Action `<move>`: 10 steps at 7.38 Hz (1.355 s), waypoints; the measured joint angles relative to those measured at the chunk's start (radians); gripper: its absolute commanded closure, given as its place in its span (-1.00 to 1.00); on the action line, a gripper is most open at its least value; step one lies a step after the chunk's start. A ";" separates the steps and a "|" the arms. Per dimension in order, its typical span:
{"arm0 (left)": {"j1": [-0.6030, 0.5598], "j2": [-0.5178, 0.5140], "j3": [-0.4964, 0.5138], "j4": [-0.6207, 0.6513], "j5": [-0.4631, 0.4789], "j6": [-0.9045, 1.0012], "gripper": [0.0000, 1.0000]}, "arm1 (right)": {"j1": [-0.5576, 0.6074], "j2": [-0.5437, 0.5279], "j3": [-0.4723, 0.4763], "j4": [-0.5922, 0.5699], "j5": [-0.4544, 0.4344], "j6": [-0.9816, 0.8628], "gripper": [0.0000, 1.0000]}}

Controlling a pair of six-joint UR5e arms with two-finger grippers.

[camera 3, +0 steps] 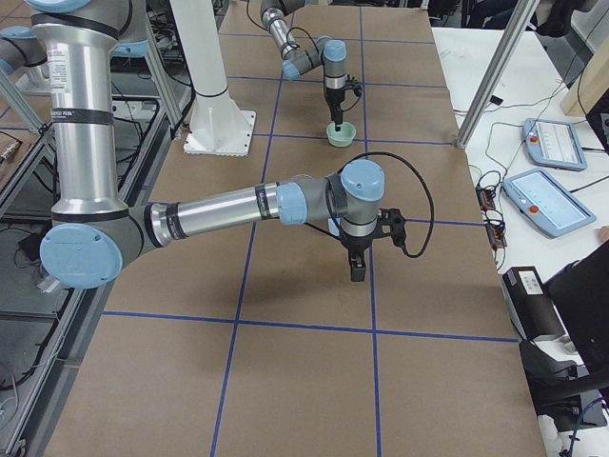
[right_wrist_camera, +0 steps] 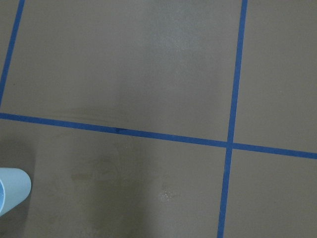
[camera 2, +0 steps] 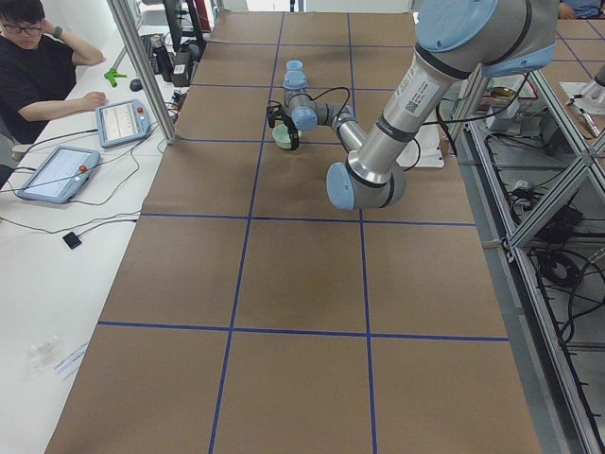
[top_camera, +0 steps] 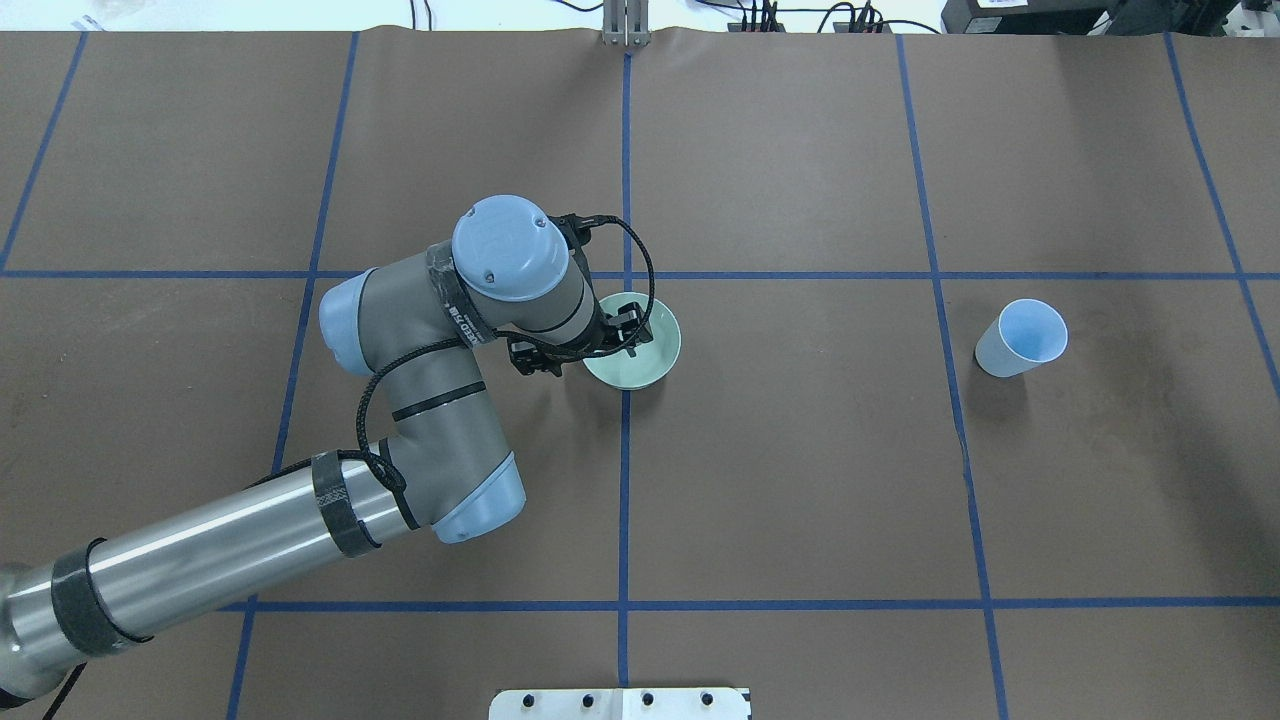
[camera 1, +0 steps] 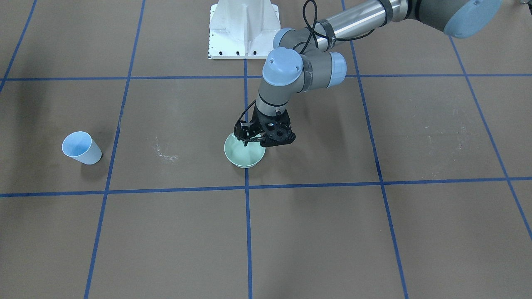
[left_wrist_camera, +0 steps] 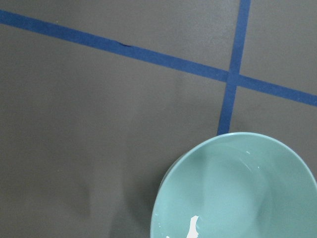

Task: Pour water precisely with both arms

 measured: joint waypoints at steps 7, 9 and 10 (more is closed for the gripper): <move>-0.106 0.000 -0.049 0.055 -0.091 0.008 1.00 | -0.003 0.002 -0.017 -0.010 0.010 0.000 -1.00; -0.181 0.077 -0.176 0.140 -0.171 0.085 1.00 | -0.003 0.004 -0.005 -0.004 0.012 0.002 -1.00; -0.212 0.172 -0.264 0.158 -0.196 0.153 1.00 | -0.003 0.003 0.006 0.000 0.012 0.007 -1.00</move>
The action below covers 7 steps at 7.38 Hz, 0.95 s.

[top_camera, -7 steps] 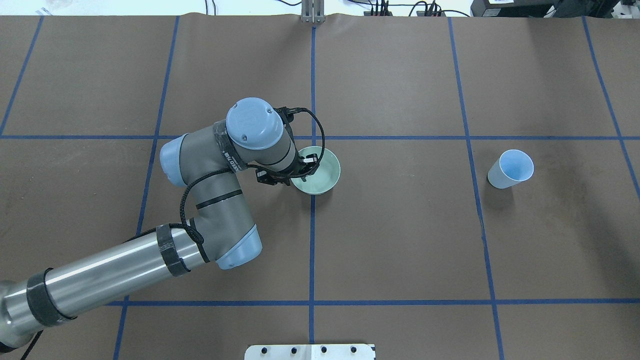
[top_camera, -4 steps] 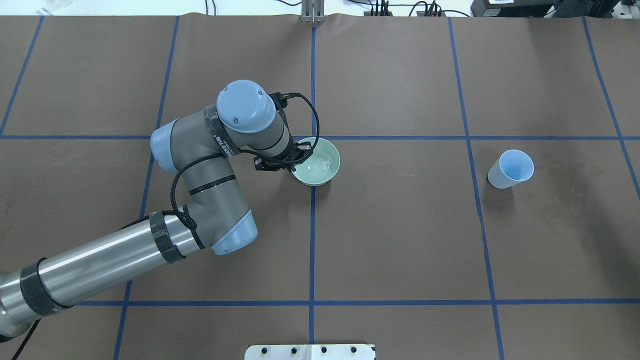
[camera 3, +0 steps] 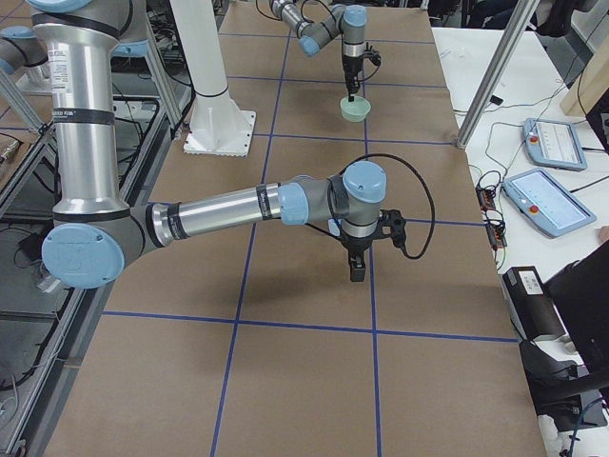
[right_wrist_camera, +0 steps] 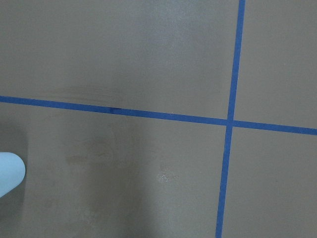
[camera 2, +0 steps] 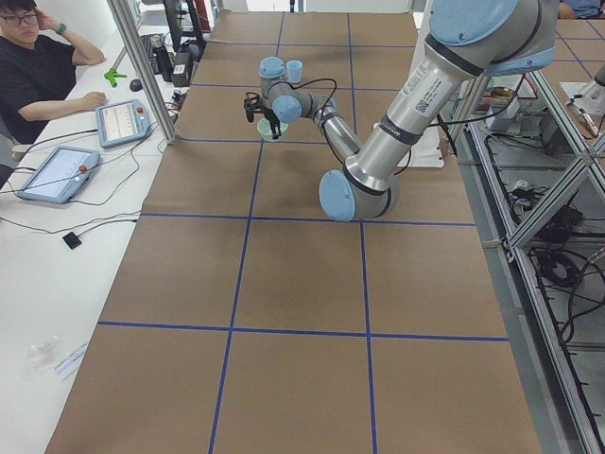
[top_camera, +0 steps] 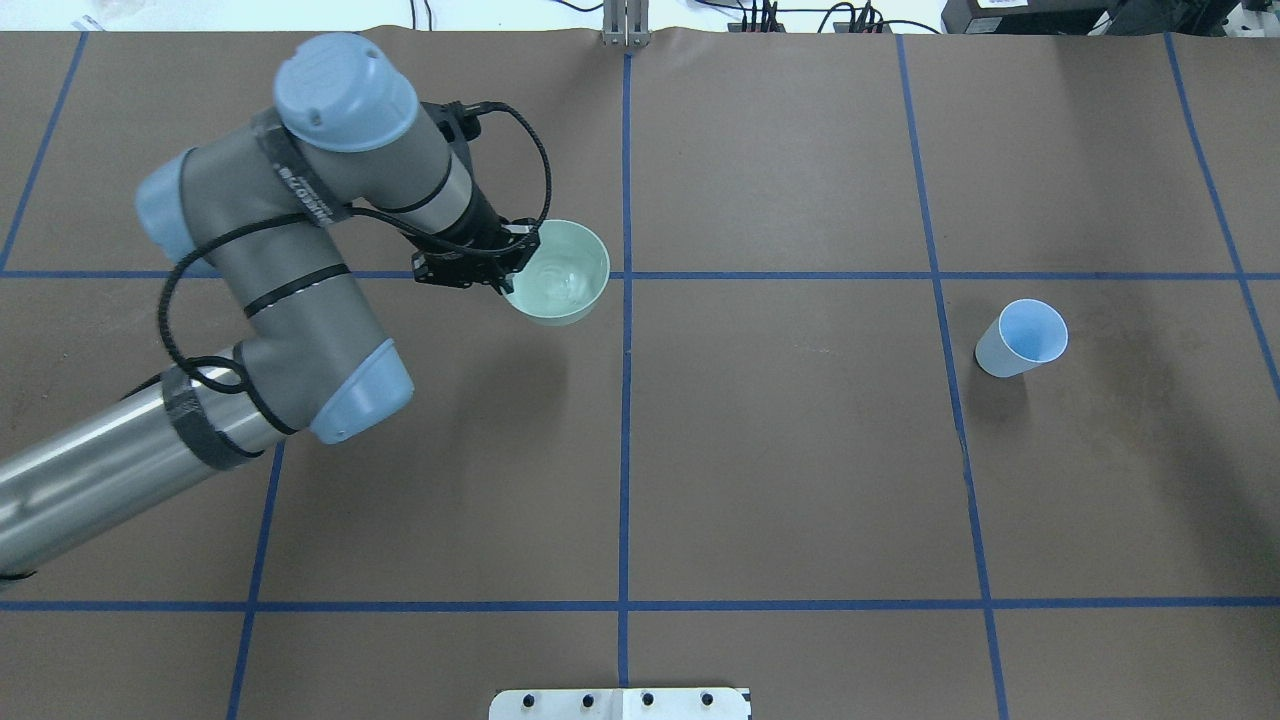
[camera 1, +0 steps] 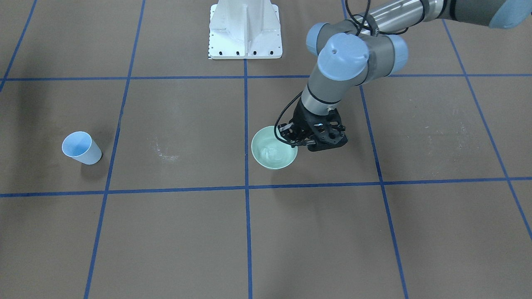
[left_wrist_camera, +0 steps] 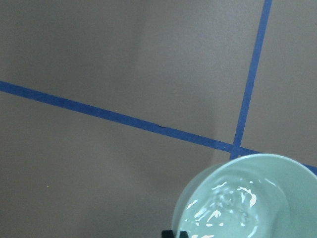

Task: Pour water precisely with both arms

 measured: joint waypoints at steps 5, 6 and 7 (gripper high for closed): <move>-0.138 0.555 -0.226 -0.176 -0.080 0.338 1.00 | -0.007 -0.002 -0.011 0.006 -0.008 0.014 -1.00; -0.166 0.616 -0.208 -0.225 -0.080 0.405 1.00 | -0.010 0.001 -0.014 0.006 -0.009 0.015 -1.00; -0.195 0.657 -0.184 -0.248 -0.081 0.479 1.00 | -0.010 0.002 -0.016 0.006 -0.009 0.015 -1.00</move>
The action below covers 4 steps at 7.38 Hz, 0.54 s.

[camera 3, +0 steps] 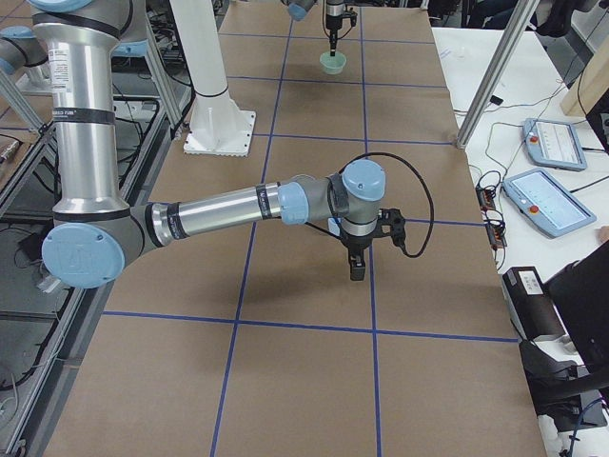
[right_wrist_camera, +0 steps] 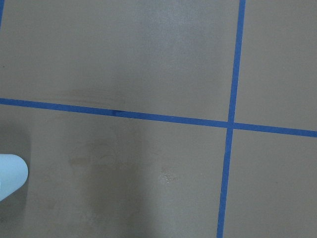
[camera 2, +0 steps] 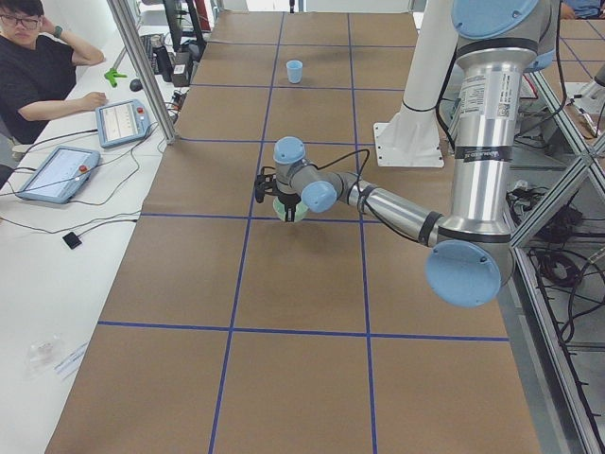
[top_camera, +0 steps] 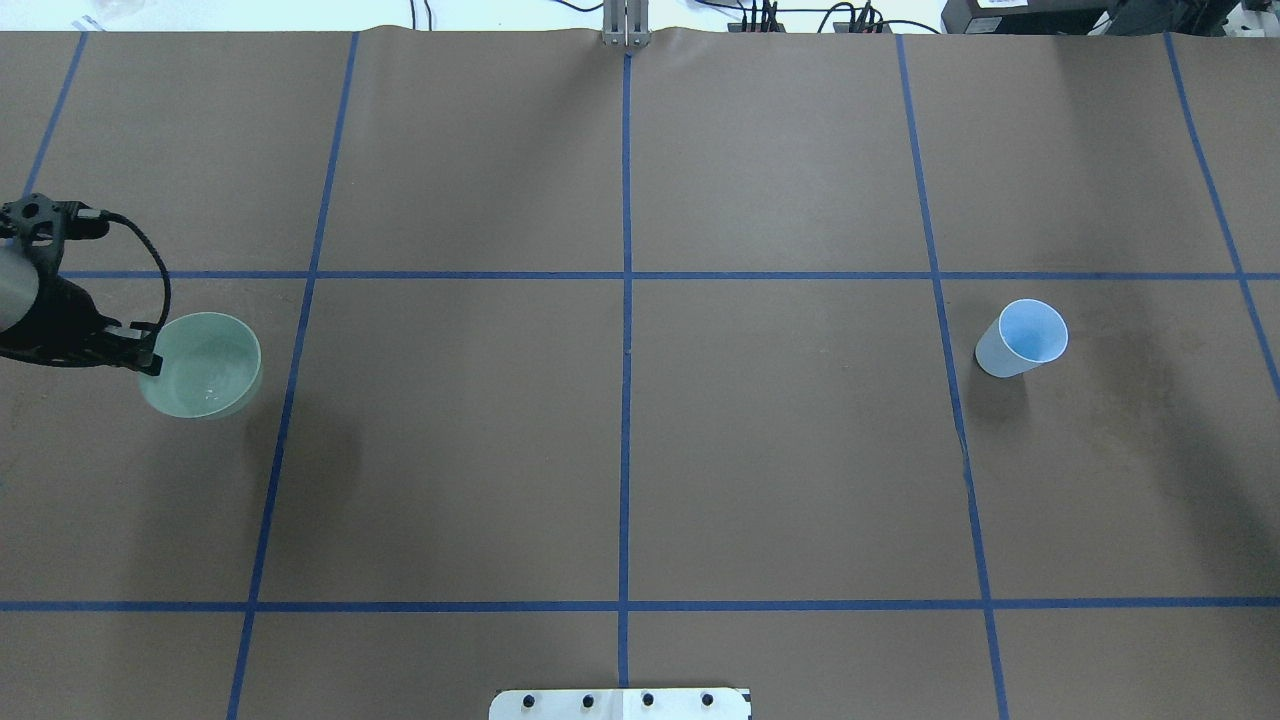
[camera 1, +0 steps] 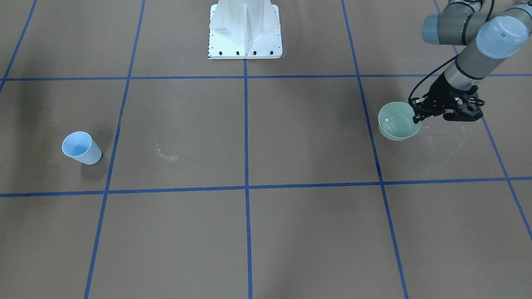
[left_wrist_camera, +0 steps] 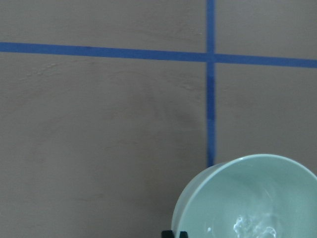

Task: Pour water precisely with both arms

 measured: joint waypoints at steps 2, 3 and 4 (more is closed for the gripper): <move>-0.031 0.035 0.081 -0.059 0.000 0.079 1.00 | -0.001 0.000 -0.002 0.000 0.000 -0.001 -1.00; -0.034 0.037 0.152 -0.130 0.000 0.088 1.00 | -0.001 0.000 -0.005 0.000 0.000 -0.001 -1.00; -0.034 0.034 0.224 -0.210 0.000 0.090 -0.94 | -0.001 0.000 -0.006 0.000 0.000 -0.001 -1.00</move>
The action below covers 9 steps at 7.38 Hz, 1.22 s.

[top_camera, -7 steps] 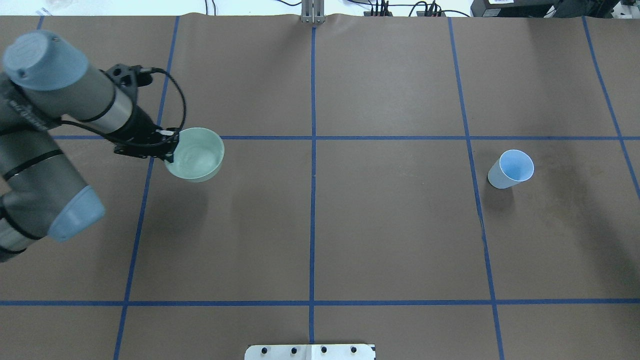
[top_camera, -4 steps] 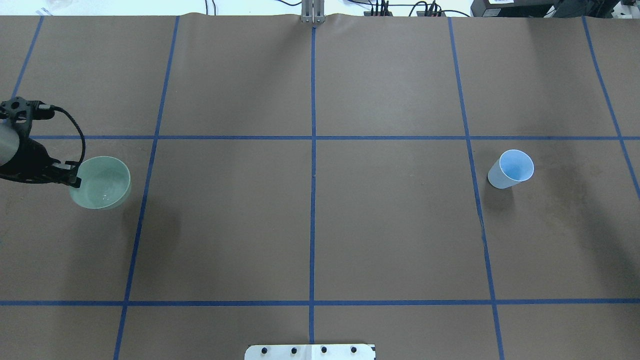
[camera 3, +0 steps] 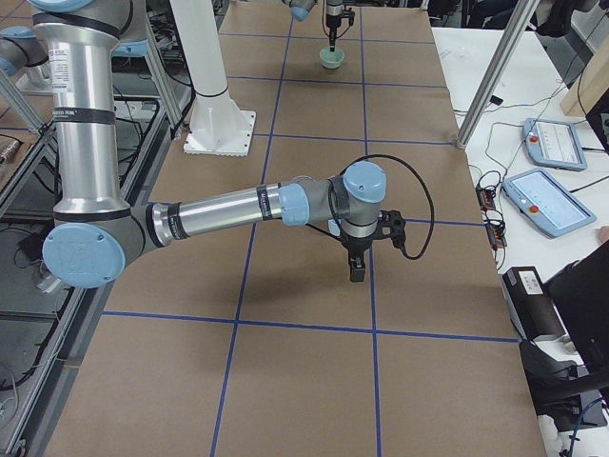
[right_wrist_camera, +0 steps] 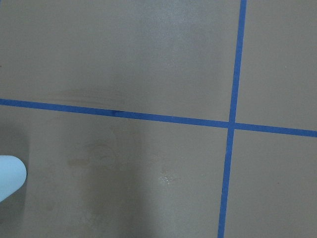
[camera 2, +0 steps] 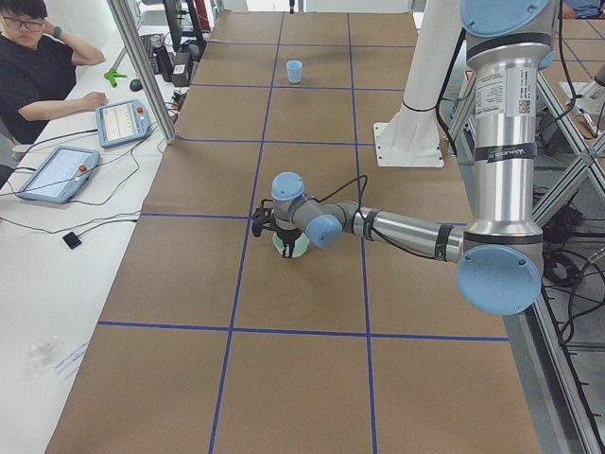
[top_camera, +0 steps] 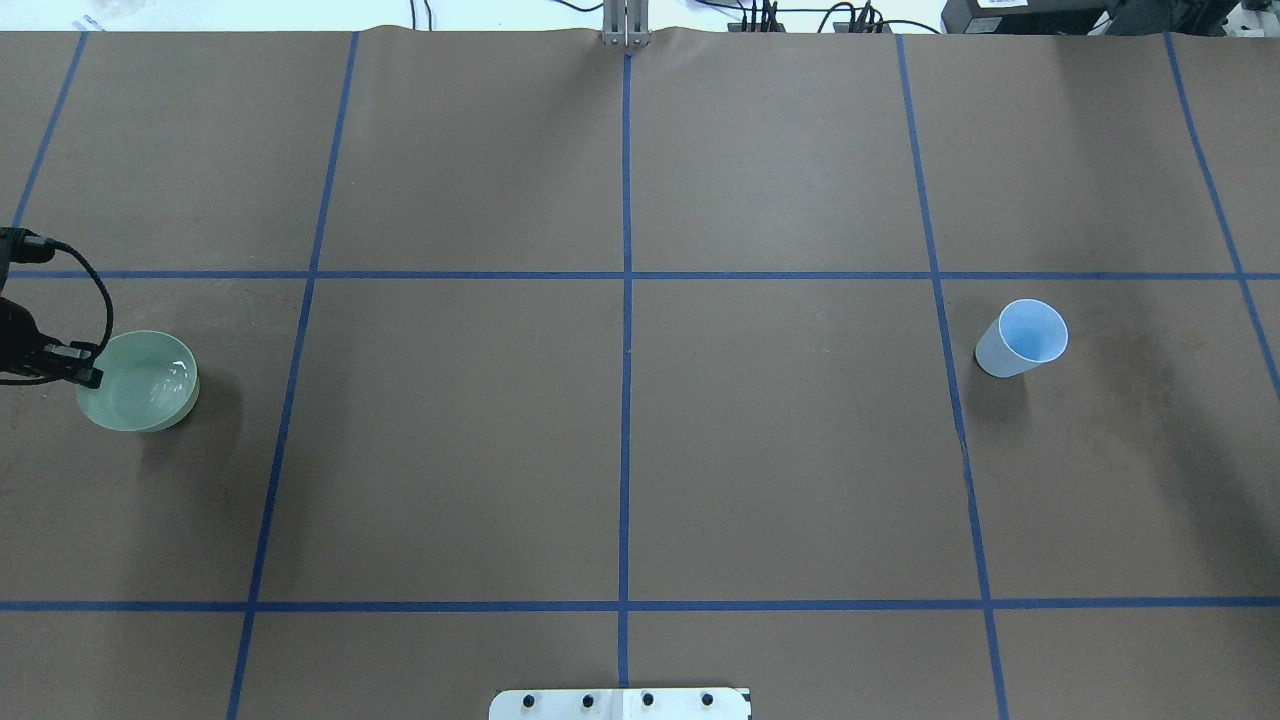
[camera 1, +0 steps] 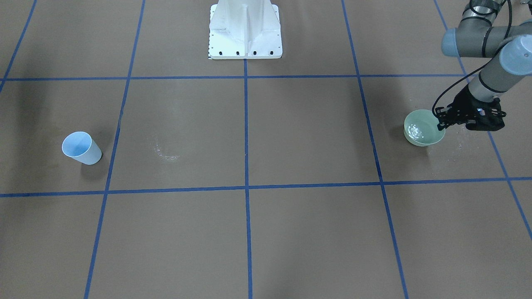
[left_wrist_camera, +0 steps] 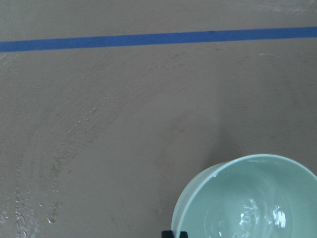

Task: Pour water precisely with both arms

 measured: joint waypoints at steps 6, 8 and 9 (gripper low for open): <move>-0.209 -0.026 0.073 -0.033 -0.254 0.095 -1.00 | 0.001 0.004 -0.004 0.000 0.003 -0.007 -1.00; -0.228 -0.032 0.057 -0.019 -0.265 0.098 -1.00 | 0.002 0.002 0.002 0.000 0.004 -0.009 -1.00; -0.235 -0.036 0.042 -0.004 -0.263 0.116 -1.00 | 0.002 0.001 0.006 0.000 0.004 -0.011 -1.00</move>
